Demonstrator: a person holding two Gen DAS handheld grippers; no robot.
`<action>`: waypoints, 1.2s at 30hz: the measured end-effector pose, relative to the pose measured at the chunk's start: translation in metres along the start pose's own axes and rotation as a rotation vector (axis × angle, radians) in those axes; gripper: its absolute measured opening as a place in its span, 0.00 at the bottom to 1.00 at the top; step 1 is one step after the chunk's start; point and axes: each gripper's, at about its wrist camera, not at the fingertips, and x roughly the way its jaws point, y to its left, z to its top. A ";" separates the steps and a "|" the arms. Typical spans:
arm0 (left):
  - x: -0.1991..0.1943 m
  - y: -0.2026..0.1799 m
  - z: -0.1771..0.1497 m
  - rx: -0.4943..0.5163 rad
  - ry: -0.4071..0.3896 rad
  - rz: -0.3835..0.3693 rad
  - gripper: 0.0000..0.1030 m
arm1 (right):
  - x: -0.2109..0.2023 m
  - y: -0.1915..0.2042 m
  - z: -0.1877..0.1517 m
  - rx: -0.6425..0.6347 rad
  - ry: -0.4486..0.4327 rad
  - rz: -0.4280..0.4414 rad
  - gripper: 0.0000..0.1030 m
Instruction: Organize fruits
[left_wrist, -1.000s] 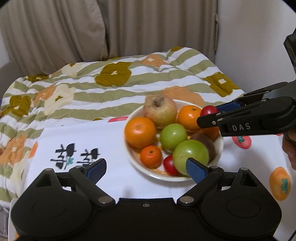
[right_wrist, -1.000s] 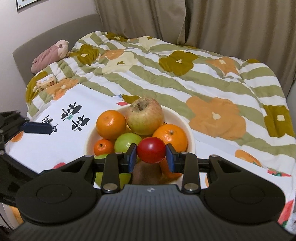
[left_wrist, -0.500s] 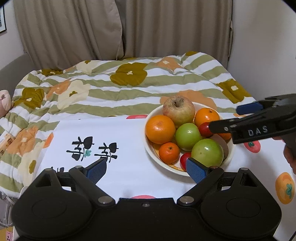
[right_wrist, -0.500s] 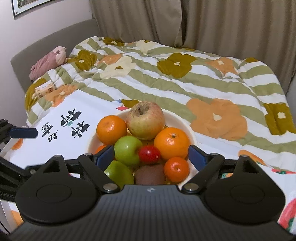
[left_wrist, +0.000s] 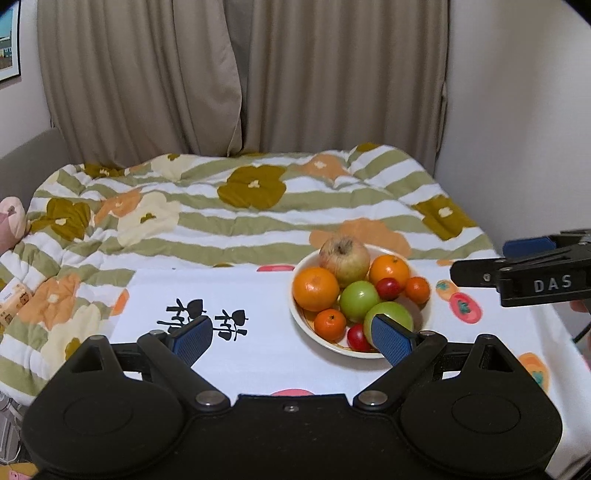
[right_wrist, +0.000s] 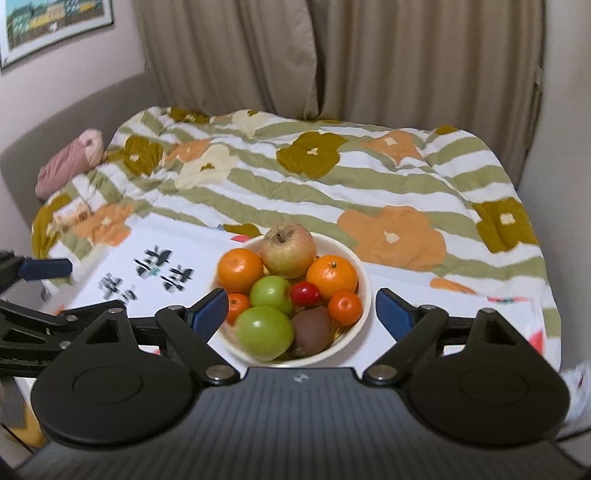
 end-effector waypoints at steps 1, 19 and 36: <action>-0.008 0.001 0.000 0.002 -0.011 -0.004 0.93 | -0.010 0.004 -0.001 0.010 -0.004 -0.017 0.99; -0.098 0.028 -0.010 0.013 -0.091 0.025 1.00 | -0.126 0.046 -0.048 0.122 -0.023 -0.276 1.00; -0.111 0.024 -0.022 0.018 -0.082 0.008 1.00 | -0.134 0.052 -0.059 0.156 -0.016 -0.287 1.00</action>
